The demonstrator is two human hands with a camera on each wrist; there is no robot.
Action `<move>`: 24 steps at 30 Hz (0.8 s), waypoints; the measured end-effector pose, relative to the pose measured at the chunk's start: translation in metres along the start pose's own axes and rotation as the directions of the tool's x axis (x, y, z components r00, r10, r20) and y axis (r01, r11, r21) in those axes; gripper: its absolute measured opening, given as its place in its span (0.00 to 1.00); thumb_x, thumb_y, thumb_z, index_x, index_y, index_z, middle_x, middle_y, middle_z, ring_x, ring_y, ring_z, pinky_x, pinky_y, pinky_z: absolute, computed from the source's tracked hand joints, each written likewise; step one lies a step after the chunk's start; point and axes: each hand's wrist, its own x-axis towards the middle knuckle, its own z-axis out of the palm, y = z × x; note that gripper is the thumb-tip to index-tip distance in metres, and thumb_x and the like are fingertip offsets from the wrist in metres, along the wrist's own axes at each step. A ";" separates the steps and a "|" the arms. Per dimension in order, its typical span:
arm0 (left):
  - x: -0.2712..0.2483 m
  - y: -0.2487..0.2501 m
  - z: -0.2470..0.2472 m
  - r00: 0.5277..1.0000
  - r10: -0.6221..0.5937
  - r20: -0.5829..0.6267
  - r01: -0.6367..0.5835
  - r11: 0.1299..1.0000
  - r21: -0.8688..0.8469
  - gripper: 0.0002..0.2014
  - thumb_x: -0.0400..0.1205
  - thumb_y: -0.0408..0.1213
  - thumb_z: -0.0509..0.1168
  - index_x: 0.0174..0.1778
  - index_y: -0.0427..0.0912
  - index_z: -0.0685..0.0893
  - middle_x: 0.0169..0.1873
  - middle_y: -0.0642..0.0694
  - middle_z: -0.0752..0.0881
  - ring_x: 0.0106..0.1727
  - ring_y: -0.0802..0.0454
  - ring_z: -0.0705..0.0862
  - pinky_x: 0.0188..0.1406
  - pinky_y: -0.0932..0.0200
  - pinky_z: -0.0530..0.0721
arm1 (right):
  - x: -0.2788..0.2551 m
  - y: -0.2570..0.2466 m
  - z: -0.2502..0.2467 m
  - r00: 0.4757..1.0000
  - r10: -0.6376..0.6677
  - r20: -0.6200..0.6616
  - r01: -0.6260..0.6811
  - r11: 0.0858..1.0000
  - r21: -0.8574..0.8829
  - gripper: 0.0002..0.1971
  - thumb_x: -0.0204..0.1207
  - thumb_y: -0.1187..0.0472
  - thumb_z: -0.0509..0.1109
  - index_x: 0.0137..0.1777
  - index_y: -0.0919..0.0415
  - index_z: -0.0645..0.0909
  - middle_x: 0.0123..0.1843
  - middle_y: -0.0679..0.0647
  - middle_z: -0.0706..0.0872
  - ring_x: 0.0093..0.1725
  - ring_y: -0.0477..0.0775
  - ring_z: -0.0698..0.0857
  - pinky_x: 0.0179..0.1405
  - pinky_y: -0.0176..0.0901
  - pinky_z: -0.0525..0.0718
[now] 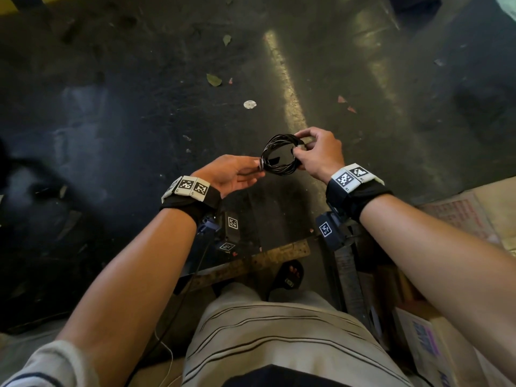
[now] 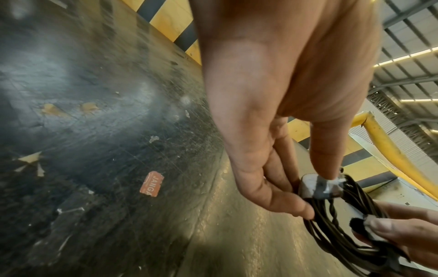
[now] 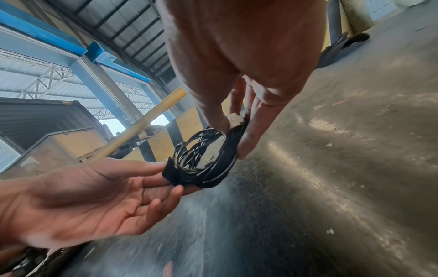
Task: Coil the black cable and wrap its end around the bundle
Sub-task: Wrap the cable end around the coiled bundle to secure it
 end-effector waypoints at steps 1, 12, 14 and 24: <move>0.001 -0.002 -0.001 1.000 0.002 -0.003 -0.002 1.000 -0.008 0.13 0.84 0.32 0.69 0.64 0.36 0.87 0.58 0.40 0.92 0.57 0.49 0.90 0.52 0.59 0.90 | -0.001 0.000 0.002 1.000 -0.002 -0.001 0.002 1.000 -0.008 0.11 0.68 0.57 0.75 0.42 0.36 0.84 0.39 0.52 0.94 0.42 0.55 0.94 0.44 0.60 0.95; 0.010 -0.018 -0.006 0.993 0.040 -0.108 -0.046 0.998 -0.052 0.22 0.73 0.36 0.80 0.63 0.38 0.90 0.59 0.41 0.92 0.55 0.52 0.89 0.50 0.61 0.88 | -0.011 -0.001 0.014 0.999 -0.005 -0.037 0.005 1.000 0.006 0.10 0.69 0.60 0.77 0.50 0.48 0.87 0.41 0.53 0.93 0.41 0.57 0.94 0.41 0.61 0.95; 0.010 -0.019 -0.007 0.991 0.041 -0.126 -0.048 0.998 -0.052 0.23 0.73 0.36 0.80 0.64 0.38 0.89 0.60 0.41 0.92 0.53 0.53 0.89 0.48 0.62 0.88 | -0.013 0.000 0.015 1.000 -0.005 -0.024 0.005 1.000 0.022 0.10 0.66 0.56 0.76 0.47 0.45 0.87 0.40 0.52 0.94 0.41 0.56 0.95 0.41 0.61 0.95; 0.009 -0.023 -0.009 0.991 0.007 -0.135 -0.007 1.000 0.000 0.26 0.71 0.38 0.82 0.66 0.37 0.88 0.55 0.44 0.91 0.49 0.56 0.86 0.39 0.65 0.85 | -0.024 0.012 0.017 0.999 0.004 0.050 -0.012 0.987 0.162 0.12 0.66 0.57 0.79 0.49 0.46 0.87 0.43 0.55 0.95 0.42 0.56 0.96 0.41 0.62 0.95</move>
